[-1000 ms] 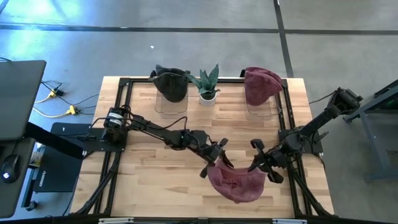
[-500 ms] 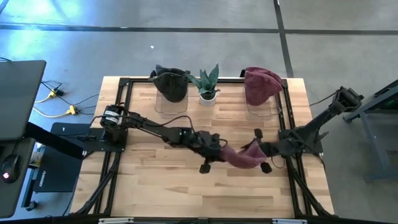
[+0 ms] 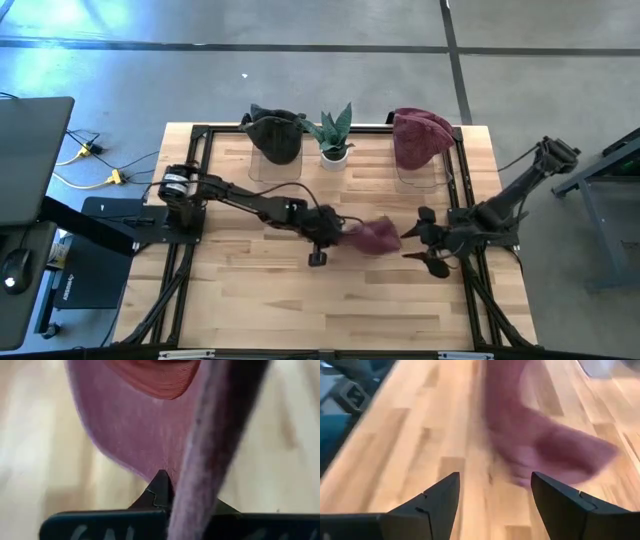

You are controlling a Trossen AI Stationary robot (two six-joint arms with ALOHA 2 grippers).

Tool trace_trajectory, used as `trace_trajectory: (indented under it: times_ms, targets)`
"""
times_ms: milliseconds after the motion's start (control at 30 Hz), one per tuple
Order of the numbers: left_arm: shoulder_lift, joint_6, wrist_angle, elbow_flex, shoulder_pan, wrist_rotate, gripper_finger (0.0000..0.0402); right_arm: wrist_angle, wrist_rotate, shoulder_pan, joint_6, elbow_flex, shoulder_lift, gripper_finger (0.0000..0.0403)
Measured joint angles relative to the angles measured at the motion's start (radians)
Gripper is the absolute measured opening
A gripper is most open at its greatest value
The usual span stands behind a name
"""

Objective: Pick & Place hat
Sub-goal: Put the red cap into the right transparent bin

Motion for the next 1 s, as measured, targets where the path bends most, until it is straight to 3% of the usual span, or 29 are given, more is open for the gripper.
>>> trace_trajectory:
  times_ms: [233,500,667,767,900,1000]
  targets:
    - [-0.024,-0.006,0.004,-0.042,0.030,-0.034,0.0001,0.094,-0.030,0.035,-0.152,0.056,0.034,0.0222]
    - [-0.029,-0.006,0.030,-0.044,0.029,-0.032,0.0001,0.073,0.168,0.021,-0.311,0.111,0.211,0.0195]
    - [-0.029,-0.004,0.037,-0.044,0.029,-0.031,0.0001,0.064,0.105,0.025,-0.363,0.197,0.248,0.0179]
    - [-0.029,-0.004,0.038,-0.044,0.029,-0.030,0.0001,0.012,0.152,0.024,-0.350,0.251,0.248,0.0168]
    - [-0.029,-0.004,0.041,-0.044,0.029,-0.029,0.0001,-0.132,0.273,0.006,-0.217,0.279,0.248,0.0151]
    - [-0.029,-0.004,0.045,-0.044,0.029,-0.028,0.0001,-0.180,0.235,-0.027,-0.157,0.265,0.254,0.0141]
